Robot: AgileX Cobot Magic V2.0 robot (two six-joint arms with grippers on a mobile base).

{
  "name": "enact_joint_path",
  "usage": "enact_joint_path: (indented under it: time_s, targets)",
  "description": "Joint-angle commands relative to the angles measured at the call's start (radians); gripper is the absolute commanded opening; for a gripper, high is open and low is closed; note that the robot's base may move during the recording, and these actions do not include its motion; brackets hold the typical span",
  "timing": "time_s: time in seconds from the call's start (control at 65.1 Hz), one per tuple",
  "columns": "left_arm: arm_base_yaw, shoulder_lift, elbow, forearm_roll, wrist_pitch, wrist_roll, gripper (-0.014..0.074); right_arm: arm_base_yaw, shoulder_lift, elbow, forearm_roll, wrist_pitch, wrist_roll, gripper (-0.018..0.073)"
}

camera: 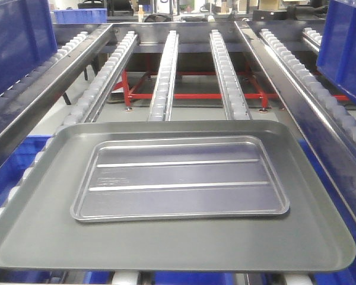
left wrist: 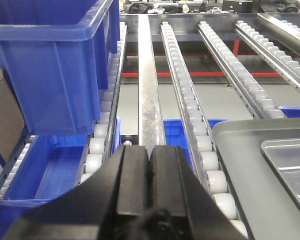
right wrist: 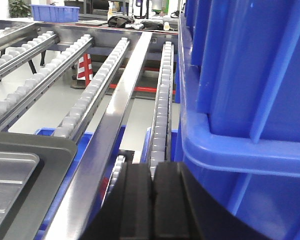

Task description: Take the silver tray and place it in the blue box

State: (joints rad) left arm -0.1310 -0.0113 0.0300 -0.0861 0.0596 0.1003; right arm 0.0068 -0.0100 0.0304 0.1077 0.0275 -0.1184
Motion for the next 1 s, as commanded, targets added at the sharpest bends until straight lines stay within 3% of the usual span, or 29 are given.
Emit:
enact_joint_path:
  time_s: [0.0,0.614,0.753,0.829,0.906,0.983]
  targets:
    - [0.001,-0.019,-0.004,-0.008,-0.090,0.000,-0.0097,-0.003,-0.020,0.003,-0.002,-0.086,0.000,0.0054]
    - [0.001,-0.019,-0.004,-0.008,-0.118,0.000,-0.0096,-0.003,-0.020,0.003,-0.011,-0.088,-0.006,0.0054]
    - [0.001,-0.019,-0.006,-0.010,-0.224,0.000,-0.0097,-0.003,-0.020,0.003,-0.011,-0.131,-0.005,0.0054]
    - [0.001,-0.014,-0.040,-0.032,-0.282,0.000,-0.0096,-0.003,-0.020,-0.001,-0.007,-0.221,-0.005,0.0054]
    - [0.001,0.004,-0.133,-0.030,-0.225,0.000,-0.0097,-0.003,-0.020,-0.049,0.001,-0.295,-0.002,0.0054]
    - [0.001,0.050,-0.251,0.000,-0.091,0.000,-0.0096,-0.003,-0.001,-0.153,0.001,-0.236,-0.002,0.0054]
